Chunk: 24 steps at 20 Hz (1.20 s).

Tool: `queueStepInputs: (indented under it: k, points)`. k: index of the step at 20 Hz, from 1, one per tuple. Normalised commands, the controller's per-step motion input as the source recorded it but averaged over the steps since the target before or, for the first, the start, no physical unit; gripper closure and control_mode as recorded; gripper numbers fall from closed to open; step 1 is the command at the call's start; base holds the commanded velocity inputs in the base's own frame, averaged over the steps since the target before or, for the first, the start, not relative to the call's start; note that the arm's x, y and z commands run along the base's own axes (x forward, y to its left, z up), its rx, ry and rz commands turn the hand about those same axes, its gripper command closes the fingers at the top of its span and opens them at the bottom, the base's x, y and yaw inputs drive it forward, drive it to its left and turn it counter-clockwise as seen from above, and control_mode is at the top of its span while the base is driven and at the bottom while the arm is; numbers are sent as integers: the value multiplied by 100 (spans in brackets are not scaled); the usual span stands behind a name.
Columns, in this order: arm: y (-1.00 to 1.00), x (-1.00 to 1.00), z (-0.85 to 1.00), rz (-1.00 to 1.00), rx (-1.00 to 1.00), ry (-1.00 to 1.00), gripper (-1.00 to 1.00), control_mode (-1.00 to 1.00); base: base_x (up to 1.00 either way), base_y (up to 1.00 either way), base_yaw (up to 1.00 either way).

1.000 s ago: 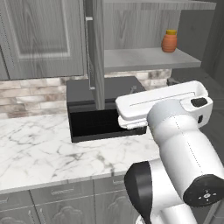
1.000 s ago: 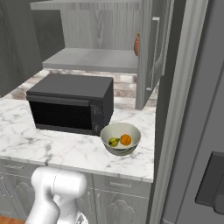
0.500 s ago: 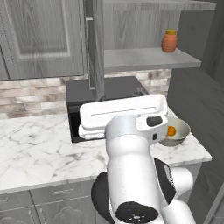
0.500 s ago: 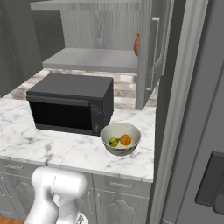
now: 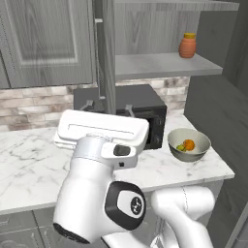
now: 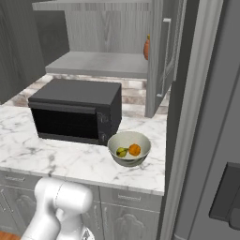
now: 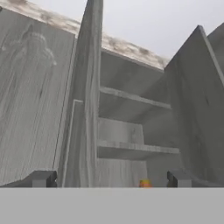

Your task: Open the cabinet. Pick the pear and orange from the cabinet and place them into the bowl. Then close the cabinet.

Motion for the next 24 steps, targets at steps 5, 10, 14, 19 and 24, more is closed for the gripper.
queueStepInputs:
  k: [5, 10, 14, 19, 24]
  points:
    - [1, 5, 0, -32, 3, 2, -100, -100, 0, 0, 0]
    - [0, 11, 0, -29, 1, 10, -100, -100, 0, 0, 0]
    - [0, 4, 0, 0, 0, 3, -100, -100, 0, 0, 0]
    - [0, 57, -3, 0, 0, 8, -100, -100, 0, 0, 0]
    - [0, 85, -15, -1, 5, 15, -100, -100, 0, 0, 0]
